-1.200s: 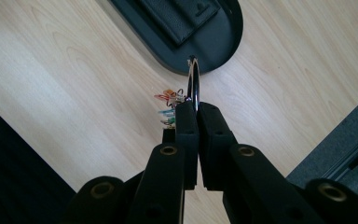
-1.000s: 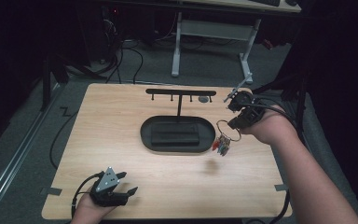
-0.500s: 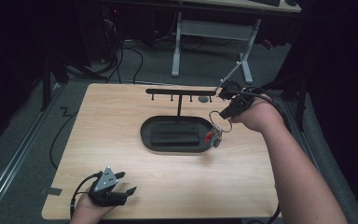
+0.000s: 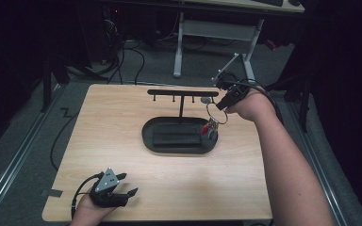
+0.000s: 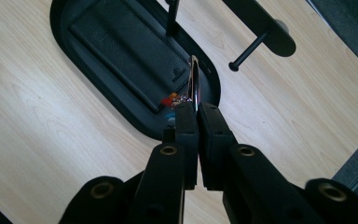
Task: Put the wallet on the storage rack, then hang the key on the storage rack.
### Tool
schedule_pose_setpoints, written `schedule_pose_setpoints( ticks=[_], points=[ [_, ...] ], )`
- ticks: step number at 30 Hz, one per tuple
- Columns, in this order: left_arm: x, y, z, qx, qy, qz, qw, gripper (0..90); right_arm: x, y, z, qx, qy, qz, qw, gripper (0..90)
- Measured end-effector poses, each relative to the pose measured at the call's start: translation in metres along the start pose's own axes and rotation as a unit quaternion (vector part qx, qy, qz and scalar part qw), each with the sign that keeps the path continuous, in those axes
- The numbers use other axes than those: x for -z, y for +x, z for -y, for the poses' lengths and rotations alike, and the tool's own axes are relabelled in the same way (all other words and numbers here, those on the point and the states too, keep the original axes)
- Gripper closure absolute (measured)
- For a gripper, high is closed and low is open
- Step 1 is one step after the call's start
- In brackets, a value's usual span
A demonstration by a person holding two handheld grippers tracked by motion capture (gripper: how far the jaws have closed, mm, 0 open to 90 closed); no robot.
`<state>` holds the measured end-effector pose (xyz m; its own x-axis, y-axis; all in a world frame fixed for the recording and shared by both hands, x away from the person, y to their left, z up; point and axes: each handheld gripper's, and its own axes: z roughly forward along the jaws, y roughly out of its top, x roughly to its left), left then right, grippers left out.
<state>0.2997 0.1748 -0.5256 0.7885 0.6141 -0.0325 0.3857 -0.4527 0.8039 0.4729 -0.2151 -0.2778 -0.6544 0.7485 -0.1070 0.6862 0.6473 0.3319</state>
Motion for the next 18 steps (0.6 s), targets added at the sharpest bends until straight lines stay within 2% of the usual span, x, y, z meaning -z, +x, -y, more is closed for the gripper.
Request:
schedule_pose_setpoints(
  ticks=[2, 4, 5, 8, 18],
  points=[
    [0.001, 0.001, 0.001, 0.002, 0.001, 0.001, 1.0, 30.1, -0.005, -0.005, -0.003, 0.009, 0.0, 0.002, 1.0, 87.8],
    [0.001, 0.002, 0.001, 0.004, 0.001, 0.001, 1.0, 30.1, -0.009, -0.009, -0.006, 0.003, 0.0, 0.001, 1.0, 87.8],
    [0.002, 0.002, 0.001, 0.004, 0.001, 0.0, 1.0, 30.1, -0.01, -0.009, -0.008, -0.009, 0.002, 0.002, 1.0, 87.8],
    [0.002, 0.003, 0.001, 0.005, -0.001, -0.003, 1.0, 30.1, -0.013, -0.015, -0.012, -0.003, -0.002, 0.0, 1.0, 87.8],
    [0.002, 0.003, 0.002, 0.005, 0.0, -0.005, 1.0, 30.1, -0.027, -0.027, -0.017, -0.016, 0.0, 0.002, 0.9999, 87.7]
  ],
)
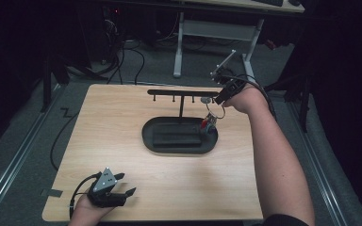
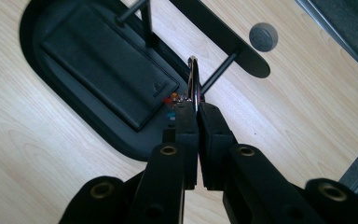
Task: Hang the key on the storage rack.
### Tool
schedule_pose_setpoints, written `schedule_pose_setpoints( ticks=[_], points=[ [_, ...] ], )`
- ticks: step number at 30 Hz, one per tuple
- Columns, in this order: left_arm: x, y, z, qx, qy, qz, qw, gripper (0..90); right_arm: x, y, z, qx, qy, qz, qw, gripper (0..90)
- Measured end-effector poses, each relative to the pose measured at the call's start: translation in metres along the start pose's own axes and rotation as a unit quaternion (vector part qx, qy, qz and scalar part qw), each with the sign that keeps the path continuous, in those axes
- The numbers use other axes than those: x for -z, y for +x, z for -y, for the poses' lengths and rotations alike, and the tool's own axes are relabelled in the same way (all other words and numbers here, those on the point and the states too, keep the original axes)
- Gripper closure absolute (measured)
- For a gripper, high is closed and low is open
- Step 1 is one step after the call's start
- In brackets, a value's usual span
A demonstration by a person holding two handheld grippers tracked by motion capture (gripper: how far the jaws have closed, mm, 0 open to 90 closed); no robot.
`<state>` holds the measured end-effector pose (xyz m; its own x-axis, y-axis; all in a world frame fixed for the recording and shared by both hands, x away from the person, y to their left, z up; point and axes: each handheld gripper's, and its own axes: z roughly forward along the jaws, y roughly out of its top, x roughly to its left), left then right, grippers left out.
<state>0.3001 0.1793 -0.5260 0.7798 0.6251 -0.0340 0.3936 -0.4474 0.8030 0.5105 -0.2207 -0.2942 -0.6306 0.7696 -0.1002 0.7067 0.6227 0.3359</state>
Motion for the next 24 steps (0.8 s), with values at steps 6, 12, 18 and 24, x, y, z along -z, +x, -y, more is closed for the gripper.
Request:
schedule_pose_setpoints(
  ticks=[6, 12, 18, 24],
  points=[
    [0.0, -0.001, 0.0, -0.001, 0.004, 0.005, 1.0, 30.1, -0.006, -0.008, 0.001, -0.016, 0.004, -0.002, 0.9999, 87.6],
    [0.0, -0.003, 0.0, -0.008, 0.009, 0.006, 0.9999, 30.1, -0.014, -0.01, 0.001, -0.026, 0.01, -0.003, 0.9996, 87.4],
    [0.001, -0.003, 0.0, -0.006, 0.004, 0.004, 1.0, 30.1, -0.022, -0.009, -0.001, -0.017, 0.007, 0.002, 0.9998, 86.8],
    [0.001, -0.005, 0.0, -0.011, 0.011, 0.004, 0.9999, 30.1, -0.019, -0.01, -0.001, -0.028, 0.0, 0.011, 0.9995, 81.0]
  ],
)
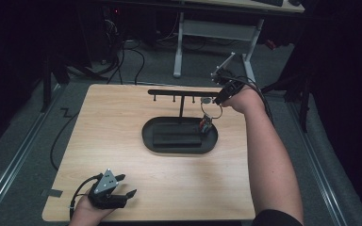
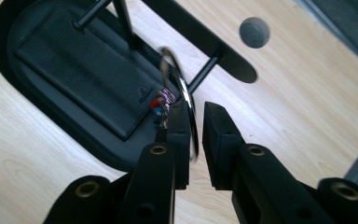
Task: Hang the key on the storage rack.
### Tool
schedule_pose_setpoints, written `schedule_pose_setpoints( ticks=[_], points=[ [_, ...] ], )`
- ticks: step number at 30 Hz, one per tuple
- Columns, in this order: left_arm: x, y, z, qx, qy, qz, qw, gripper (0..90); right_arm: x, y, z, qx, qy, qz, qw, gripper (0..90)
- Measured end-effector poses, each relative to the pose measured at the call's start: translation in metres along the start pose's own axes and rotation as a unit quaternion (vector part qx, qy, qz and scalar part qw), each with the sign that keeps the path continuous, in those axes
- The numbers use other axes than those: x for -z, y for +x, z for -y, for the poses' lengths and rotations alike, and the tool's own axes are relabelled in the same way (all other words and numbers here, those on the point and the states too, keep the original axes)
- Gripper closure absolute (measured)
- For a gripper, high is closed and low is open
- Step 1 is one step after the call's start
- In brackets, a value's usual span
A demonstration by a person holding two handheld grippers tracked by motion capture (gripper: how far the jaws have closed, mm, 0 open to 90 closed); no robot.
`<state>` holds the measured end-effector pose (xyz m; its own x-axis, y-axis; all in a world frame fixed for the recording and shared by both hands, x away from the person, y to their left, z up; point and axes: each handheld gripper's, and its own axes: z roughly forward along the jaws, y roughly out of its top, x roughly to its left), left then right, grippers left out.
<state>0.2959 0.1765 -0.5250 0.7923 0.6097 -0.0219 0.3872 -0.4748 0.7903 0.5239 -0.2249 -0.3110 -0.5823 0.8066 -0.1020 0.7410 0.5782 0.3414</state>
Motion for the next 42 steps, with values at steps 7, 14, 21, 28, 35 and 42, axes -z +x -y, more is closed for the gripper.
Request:
schedule_pose_setpoints(
  ticks=[7, 14, 21, 28, 35, 42],
  points=[
    [0.0, -0.001, -0.001, -0.002, 0.0, -0.002, 1.0, 30.1, 0.013, 0.001, 0.015, -0.008, -0.032, 0.017, 0.9993, 71.5],
    [-0.001, -0.002, -0.001, -0.002, -0.002, -0.006, 1.0, 30.0, 0.017, 0.006, 0.049, -0.033, -0.08, 0.015, 0.9962, 51.6],
    [-0.002, -0.005, -0.002, -0.006, -0.001, -0.006, 1.0, 29.9, 0.007, 0.022, 0.093, -0.04, -0.124, 0.029, 0.9911, 39.6],
    [-0.006, -0.007, -0.004, -0.013, 0.003, -0.003, 0.9999, 29.7, -0.013, 0.039, 0.13, -0.042, -0.155, 0.012, 0.9869, 33.3],
    [-0.008, -0.007, -0.005, -0.013, 0.005, -0.002, 0.9999, 29.5, -0.036, 0.051, 0.164, -0.059, -0.181, 0.021, 0.9814, 30.5],
    [-0.007, -0.006, -0.004, -0.01, 0.002, -0.003, 0.9999, 29.4, -0.058, 0.066, 0.203, -0.081, -0.228, 0.024, 0.97, 25.8]
  ],
)
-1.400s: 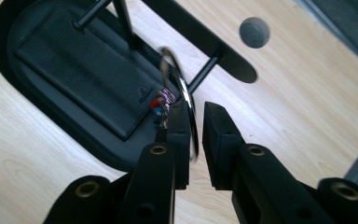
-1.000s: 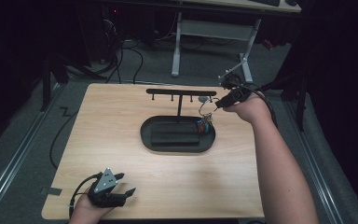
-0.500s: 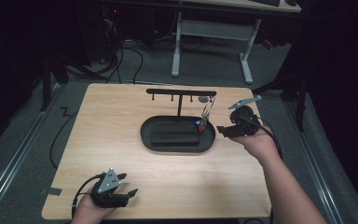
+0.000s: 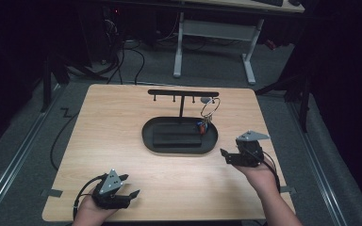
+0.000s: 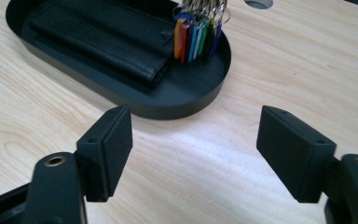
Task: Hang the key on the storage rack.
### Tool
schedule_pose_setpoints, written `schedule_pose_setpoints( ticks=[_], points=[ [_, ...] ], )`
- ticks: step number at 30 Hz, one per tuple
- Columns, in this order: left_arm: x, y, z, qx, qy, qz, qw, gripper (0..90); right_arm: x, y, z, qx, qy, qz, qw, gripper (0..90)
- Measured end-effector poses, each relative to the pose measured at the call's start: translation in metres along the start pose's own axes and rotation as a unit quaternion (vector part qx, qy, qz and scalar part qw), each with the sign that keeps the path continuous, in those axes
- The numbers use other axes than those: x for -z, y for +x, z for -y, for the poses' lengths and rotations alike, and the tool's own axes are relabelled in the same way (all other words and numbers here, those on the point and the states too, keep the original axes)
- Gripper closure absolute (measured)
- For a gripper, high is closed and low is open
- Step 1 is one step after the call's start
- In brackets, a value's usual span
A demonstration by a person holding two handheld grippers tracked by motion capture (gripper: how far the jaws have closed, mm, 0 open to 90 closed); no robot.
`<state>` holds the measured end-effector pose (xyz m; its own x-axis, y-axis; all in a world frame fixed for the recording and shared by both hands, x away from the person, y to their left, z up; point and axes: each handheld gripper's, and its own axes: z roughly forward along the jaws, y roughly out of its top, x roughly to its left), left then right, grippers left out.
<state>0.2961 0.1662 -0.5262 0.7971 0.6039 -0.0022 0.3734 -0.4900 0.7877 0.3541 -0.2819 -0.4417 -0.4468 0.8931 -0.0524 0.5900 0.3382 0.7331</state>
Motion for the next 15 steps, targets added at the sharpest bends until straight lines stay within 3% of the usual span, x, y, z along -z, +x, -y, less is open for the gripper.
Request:
schedule_pose_setpoints(
  ticks=[7, 15],
  points=[
    [-0.001, -0.001, 0.0, -0.003, 0.001, 0.001, 1.0, 29.3, -0.004, 0.008, 0.042, -0.027, -0.03, -0.012, 0.9991, 23.5],
    [0.0, -0.003, 0.0, -0.008, -0.013, 0.003, 0.9999, 29.4, -0.005, 0.029, 0.087, -0.014, -0.049, -0.011, 0.9986, 18.8]
  ],
)
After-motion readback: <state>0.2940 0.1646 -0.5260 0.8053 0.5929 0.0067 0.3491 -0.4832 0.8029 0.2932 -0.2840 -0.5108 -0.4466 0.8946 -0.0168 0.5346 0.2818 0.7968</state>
